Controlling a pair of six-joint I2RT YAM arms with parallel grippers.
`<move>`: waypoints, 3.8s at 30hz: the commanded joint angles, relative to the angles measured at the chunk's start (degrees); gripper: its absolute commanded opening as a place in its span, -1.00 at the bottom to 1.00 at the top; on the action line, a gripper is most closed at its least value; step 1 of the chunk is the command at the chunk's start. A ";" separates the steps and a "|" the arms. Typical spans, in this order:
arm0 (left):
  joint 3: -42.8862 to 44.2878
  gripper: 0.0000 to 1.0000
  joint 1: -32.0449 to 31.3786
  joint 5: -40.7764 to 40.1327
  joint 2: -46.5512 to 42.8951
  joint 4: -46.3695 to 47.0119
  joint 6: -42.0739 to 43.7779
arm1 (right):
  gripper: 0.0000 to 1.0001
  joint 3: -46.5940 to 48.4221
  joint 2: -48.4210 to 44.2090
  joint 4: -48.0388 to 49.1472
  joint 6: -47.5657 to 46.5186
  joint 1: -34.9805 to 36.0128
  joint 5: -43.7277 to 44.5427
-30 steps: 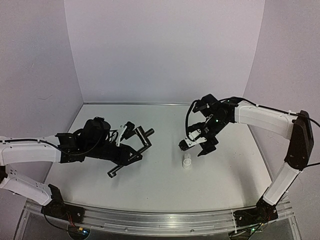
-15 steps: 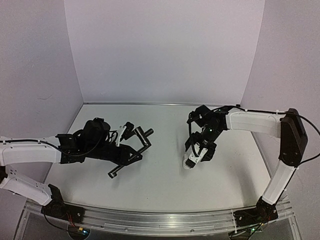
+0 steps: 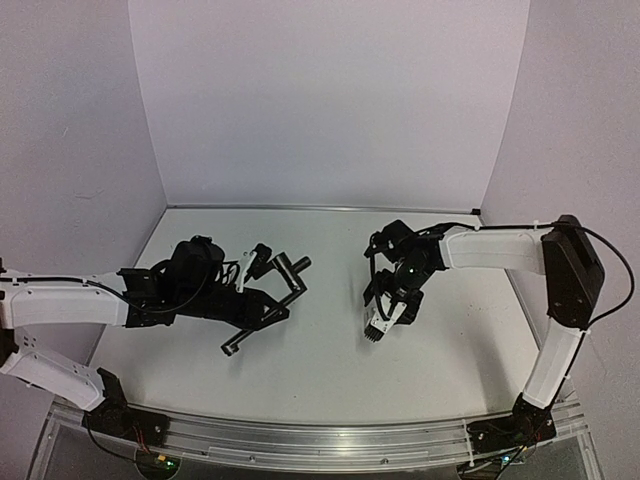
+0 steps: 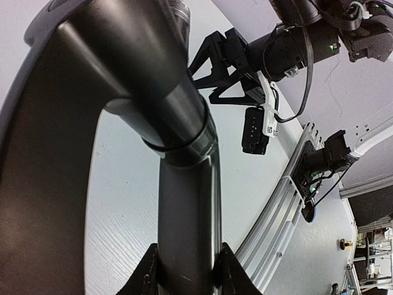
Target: Install the water faucets
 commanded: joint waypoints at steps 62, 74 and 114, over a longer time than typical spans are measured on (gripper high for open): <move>12.83 -0.99 -4.40 20.76 -6.69 -2.06 26.85 | -1.00 11.77 -33.01 -6.95 24.58 -2.86 -33.68; 15.06 -1.00 -6.44 24.08 -3.89 0.47 26.74 | -1.00 5.34 -38.23 3.81 28.25 -0.60 -36.38; 17.57 -1.00 -7.78 26.38 0.69 6.84 25.17 | -1.00 -2.05 -40.74 11.43 17.69 4.13 -41.88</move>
